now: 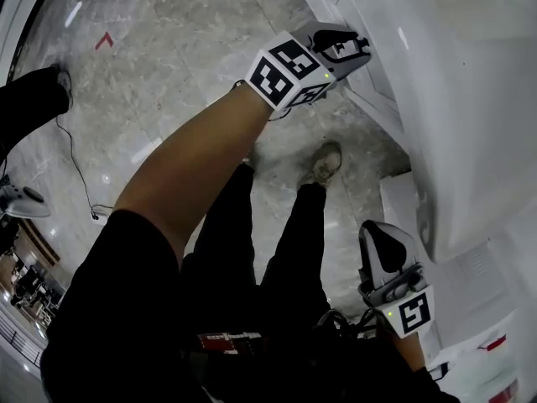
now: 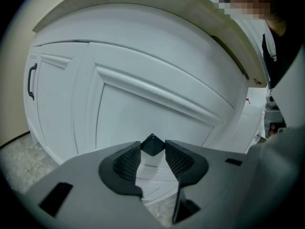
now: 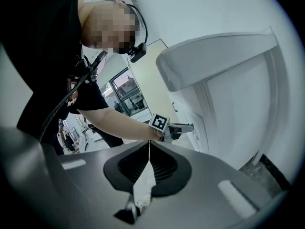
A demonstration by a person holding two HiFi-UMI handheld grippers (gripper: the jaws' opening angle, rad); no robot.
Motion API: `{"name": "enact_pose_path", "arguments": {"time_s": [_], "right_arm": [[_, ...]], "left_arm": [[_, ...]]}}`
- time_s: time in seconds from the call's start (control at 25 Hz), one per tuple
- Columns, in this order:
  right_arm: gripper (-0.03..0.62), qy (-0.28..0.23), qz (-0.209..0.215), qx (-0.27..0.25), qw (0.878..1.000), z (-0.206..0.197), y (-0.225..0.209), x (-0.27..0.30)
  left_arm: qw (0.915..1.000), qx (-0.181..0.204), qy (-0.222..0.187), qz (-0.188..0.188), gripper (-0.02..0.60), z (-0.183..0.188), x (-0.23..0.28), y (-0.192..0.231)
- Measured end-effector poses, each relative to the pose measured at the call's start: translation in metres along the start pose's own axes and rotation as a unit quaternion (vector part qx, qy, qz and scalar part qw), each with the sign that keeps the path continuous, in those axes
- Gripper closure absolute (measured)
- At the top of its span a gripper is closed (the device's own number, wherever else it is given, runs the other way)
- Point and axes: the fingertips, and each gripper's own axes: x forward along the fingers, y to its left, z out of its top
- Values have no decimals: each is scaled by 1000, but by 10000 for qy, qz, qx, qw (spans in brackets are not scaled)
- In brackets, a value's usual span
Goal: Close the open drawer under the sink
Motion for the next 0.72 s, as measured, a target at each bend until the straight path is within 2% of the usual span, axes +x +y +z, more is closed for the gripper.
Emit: {"name": "enact_pose_path", "arguments": {"time_s": [0.24,0.48,0.72], "right_arm": [[592,22,19,-13,10000,0,3,4],[592,23,42,7,10000,0,5,5],[592,37,50,32,10000,-1,6,6]], "left_arm": [[10000,53,36,-18,421,-1,0,0],[9985,443,329,38,408,0,7,-1],[9981,471,405,12,407,0,6,-2]]}}
